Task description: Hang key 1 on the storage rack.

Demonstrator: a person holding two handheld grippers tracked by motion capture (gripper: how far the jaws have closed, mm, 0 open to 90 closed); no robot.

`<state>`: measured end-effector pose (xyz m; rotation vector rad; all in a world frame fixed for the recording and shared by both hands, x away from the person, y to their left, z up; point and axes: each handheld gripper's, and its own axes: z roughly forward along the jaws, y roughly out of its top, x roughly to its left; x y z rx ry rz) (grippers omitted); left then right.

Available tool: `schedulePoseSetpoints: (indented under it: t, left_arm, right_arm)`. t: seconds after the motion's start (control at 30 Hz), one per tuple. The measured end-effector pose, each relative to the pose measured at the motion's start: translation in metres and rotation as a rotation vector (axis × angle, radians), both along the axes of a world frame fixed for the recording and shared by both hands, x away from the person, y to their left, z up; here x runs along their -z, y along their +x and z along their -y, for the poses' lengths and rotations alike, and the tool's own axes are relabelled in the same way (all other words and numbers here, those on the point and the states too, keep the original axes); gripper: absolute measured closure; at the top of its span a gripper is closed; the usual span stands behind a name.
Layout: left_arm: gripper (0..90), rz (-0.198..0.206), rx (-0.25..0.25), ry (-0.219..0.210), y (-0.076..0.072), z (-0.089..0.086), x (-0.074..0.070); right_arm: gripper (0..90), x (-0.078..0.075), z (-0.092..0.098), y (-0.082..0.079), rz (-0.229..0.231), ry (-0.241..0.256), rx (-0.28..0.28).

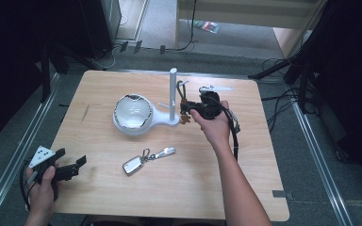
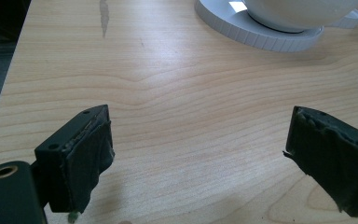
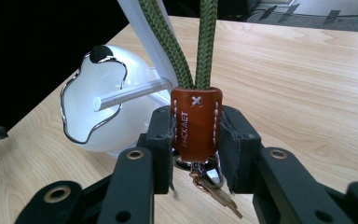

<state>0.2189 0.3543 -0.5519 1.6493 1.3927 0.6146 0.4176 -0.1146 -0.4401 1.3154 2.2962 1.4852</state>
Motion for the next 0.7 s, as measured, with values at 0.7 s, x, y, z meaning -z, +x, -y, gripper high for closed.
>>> schedulePoseSetpoints:
  t: [0.7]
  left_arm:
    - [7.8, 0.001, -0.001, -0.002, 0.0004, -0.0003, 0.0002]
  right_arm:
    - [66.5, 0.0091, -0.0095, 0.0026, 0.028, -0.006, -0.005]
